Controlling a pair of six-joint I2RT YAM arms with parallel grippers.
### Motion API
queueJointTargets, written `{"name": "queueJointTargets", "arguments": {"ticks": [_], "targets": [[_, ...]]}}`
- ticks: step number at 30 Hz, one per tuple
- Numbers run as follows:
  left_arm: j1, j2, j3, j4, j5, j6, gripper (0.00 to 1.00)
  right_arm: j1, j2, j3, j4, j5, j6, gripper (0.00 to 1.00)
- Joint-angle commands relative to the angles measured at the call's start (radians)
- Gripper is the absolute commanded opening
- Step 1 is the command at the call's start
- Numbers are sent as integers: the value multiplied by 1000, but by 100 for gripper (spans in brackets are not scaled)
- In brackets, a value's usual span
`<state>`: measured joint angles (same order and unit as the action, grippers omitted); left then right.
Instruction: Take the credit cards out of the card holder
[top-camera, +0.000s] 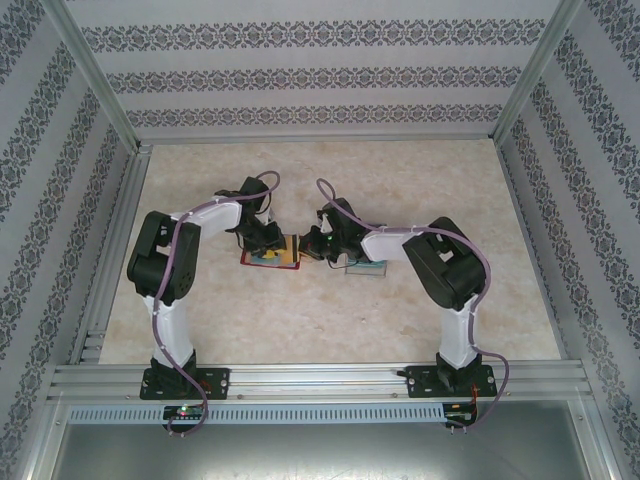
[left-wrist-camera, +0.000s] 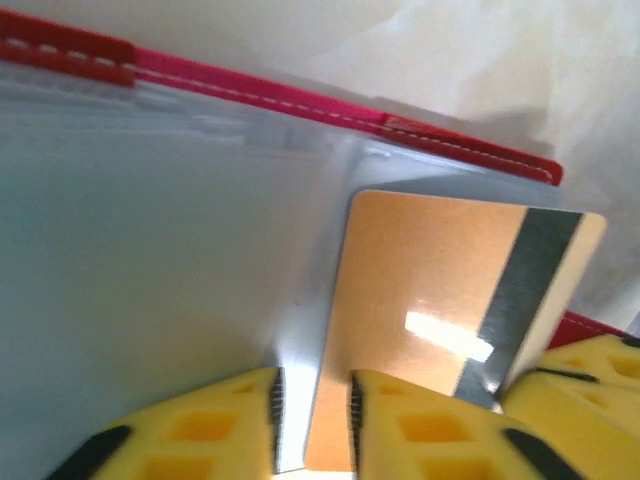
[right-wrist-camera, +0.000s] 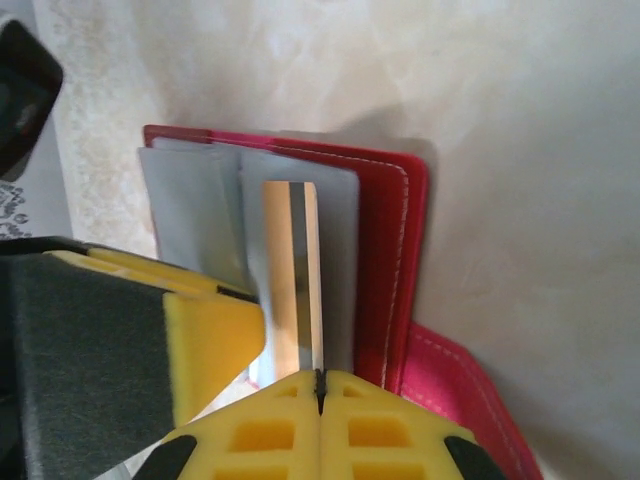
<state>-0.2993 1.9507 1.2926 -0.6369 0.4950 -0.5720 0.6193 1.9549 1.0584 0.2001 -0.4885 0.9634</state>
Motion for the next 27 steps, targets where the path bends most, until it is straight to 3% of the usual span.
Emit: {"name": "queueJointTargets", "arguments": {"ticks": [1,9,14,22,24,27], "targets": [[1,-71,42,-61,-14,2,37,-4,-79,-15,-31,-8,-39,0],[42,-197,48,-82,-18,-31,49,-1,-159,4,-134,2,-102,0],[86,-311,34,-88,-38,-57,60,2,-226,75,-312,35,-215,0],[154,-500,-34,-48,-40,-100,80,-13,-355,282,-761,190,-623,0],[160,-537,-45,-42,-40,-100,100,-20,-386,303,-822,209,-740,0],[167,-588,-65,-26,-39,-97,100,-28,-464,288,-864,253,-937,0]]}}
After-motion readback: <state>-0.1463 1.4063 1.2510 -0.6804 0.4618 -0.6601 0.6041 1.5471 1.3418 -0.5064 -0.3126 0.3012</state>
